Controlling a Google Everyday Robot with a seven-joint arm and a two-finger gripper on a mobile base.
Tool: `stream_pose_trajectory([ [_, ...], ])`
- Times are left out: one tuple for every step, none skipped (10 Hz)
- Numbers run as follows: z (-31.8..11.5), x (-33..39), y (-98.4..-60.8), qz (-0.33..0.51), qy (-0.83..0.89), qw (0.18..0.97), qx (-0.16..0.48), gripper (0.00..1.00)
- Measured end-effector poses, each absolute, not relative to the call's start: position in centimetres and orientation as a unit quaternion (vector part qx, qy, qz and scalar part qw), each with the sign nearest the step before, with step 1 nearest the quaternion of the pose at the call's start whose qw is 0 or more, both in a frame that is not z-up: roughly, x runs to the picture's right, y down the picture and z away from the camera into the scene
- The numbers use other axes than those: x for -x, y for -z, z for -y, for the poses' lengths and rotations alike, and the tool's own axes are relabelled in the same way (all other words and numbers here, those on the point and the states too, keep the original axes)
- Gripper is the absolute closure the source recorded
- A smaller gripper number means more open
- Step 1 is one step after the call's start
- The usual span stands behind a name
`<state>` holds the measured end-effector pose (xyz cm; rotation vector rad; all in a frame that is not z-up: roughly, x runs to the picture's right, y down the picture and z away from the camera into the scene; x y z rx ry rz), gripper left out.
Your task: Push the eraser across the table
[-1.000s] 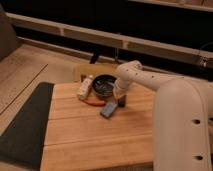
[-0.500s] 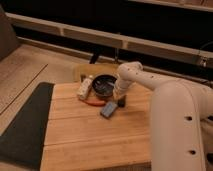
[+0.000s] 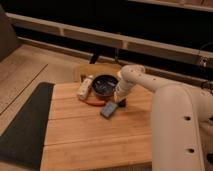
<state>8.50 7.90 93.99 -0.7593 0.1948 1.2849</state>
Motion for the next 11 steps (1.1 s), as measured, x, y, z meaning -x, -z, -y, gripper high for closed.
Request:
stream_pose_trajectory([
  [-8.3,-9.6,-93.9,-0.098,-0.587,0.725,0.347,0.98],
  [-8.7,-10.8,-93.7,-0.11,-0.586,0.725,0.344,0.98],
  [-8.8,-11.9,-93.4,-0.122,-0.586,0.725,0.34,0.98],
  [-8.6,-13.4,-92.6,-0.135,-0.586,0.727,0.331,0.98],
  [-8.3,-15.3,-91.4,-0.15,-0.588,0.728,0.319,0.98],
  [-8.0,-17.9,-89.7,-0.169,-0.592,0.727,0.303,0.98],
  [-7.8,-19.8,-88.5,-0.18,-0.599,0.724,0.29,0.98],
  [-7.4,-22.0,-86.9,-0.19,-0.615,0.715,0.275,0.98],
  [-6.9,-23.6,-85.8,-0.192,-0.629,0.707,0.259,0.98],
  [-6.1,-24.2,-85.0,-0.186,-0.638,0.706,0.245,0.98],
  [-5.5,-23.6,-84.9,-0.179,-0.637,0.71,0.24,0.98],
])
